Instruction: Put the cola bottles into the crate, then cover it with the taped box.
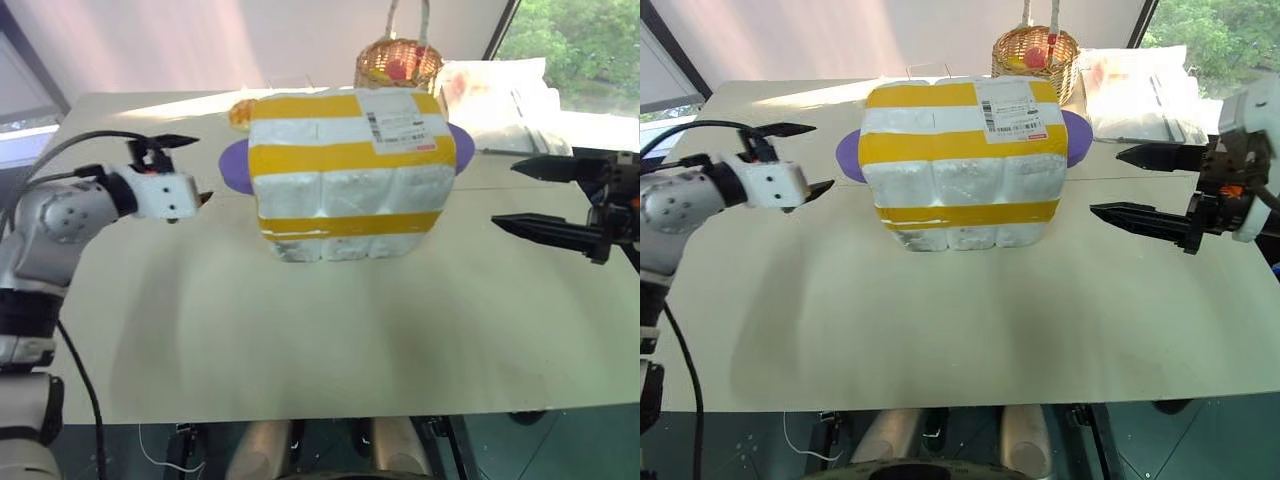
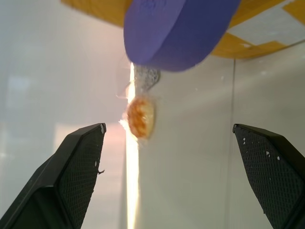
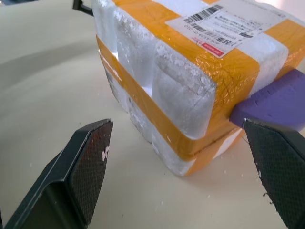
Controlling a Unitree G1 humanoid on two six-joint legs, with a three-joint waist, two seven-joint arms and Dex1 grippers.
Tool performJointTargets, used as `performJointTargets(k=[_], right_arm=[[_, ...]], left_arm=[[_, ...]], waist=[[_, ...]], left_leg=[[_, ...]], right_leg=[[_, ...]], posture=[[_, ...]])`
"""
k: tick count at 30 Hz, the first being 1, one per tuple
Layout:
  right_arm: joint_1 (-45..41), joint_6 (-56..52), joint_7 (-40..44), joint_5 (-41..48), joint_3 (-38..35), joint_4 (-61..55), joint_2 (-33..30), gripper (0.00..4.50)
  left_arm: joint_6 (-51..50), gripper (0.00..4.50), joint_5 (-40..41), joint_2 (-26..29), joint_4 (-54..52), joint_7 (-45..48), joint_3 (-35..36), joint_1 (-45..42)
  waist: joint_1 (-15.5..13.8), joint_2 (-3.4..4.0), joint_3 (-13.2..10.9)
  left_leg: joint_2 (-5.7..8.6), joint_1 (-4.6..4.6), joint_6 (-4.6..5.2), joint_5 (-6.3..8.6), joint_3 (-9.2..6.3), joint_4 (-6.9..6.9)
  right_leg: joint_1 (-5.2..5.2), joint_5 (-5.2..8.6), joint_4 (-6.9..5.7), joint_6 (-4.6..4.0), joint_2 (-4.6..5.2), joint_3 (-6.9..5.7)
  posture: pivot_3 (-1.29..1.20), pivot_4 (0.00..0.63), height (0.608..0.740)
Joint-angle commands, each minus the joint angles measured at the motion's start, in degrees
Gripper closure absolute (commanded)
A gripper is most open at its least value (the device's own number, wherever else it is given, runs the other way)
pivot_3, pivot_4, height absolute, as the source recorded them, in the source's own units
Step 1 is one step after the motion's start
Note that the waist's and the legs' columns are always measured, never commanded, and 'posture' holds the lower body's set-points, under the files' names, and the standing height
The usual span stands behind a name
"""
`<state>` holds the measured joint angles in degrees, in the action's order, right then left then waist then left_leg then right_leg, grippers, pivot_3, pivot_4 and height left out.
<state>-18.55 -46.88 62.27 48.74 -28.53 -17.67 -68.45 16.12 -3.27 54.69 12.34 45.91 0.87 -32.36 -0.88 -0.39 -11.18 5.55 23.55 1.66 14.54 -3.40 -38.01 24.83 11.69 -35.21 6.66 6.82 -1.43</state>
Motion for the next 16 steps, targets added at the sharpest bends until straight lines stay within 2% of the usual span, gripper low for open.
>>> performJointTargets(k=[1, 2, 4, 5, 8, 13, 16], right_arm=[[0.14, 2.61, 1.48, -1.94, 1.23, 1.58, 0.06, 0.0], [0.21, 2.98, 1.87, -2.28, 1.76, 2.05, 0.11, 0.0], [0.17, 4.26, 2.79, -3.51, 3.55, 3.45, 0.42, 0.0], [0.0, 5.07, 3.12, -4.3, 4.71, 4.23, 0.76, 0.0], [-0.55, 7.51, 3.4, -6.38, 7.73, 4.72, 2.11, 0.0], [-2.07, 9.13, 2.87, -7.9, 11.2, 5.09, 5.14, 0.0], [-2.81, 9.36, 3.28, -8.33, 12.23, 6.02, 5.68, 0.0]], left_arm=[[-34.75, 0.03, 29.22, 3.33, -11.08, 10.83, 12.6, 3.42], [-42.92, 0.03, 35.57, 4.67, -12.7, 13.08, 15.17, 4.21], [-52.18, 0.03, 44.7, 8.71, -13.77, 21.13, 20.76, 7.43], [-54.23, 0.03, 45.05, 10.98, -13.62, 23.64, 21.33, 9.37], [-48.18, 0.03, 38.78, 13.49, -12.46, 25.8, 19.79, 13.66], [-54.57, 0.03, 43.63, 16.2, -14.42, 32.22, 21.35, 15.8], [-55.04, 0.03, 43.76, 16.49, -14.71, 32.89, 21.59, 15.42]], waist=[[0.29, -0.03, -0.02], [0.37, -0.02, -0.02], [0.57, -0.01, -0.03], [0.69, 0.0, -0.03], [0.7, 0.21, 0.05], [0.28, 0.18, 0.01], [0.13, 0.18, 0.01]], left_leg=[[0.0, 0.0, 0.02, 0.01, 0.0, -0.02], [-0.01, 0.0, 0.04, 0.02, 0.0, -0.03], [-0.01, 0.0, 0.04, 0.02, 0.0, -0.02], [-0.01, 0.0, 0.04, 0.02, 0.01, -0.01], [-0.01, -0.08, 0.03, 0.02, 0.04, 0.02], [-0.07, -0.13, -0.02, 0.01, 0.02, 0.01], [-0.06, -0.08, -0.01, 0.02, 0.02, 0.02]], right_leg=[[-0.01, 0.0, -0.01, 0.0, -0.01, 0.01], [0.0, 0.0, 0.0, 0.0, -0.04, 0.0], [0.03, 0.01, -0.02, 0.01, -0.08, 0.0], [0.04, 0.02, -0.03, 0.0, -0.09, -0.01], [-0.03, 0.03, -0.02, -0.01, -0.08, 0.0], [-0.09, 0.05, 0.02, -0.06, -0.04, 0.01], [-0.05, 0.04, 0.05, -0.05, -0.03, 0.01]], posture=[[0.0, 0.15, 0.74], [0.0, 0.15, 0.74], [0.0, 0.15, 0.74], [0.0, 0.15, 0.74], [0.0, 0.15, 0.74], [0.0, 0.15, 0.74], [0.0, 0.15, 0.74]])
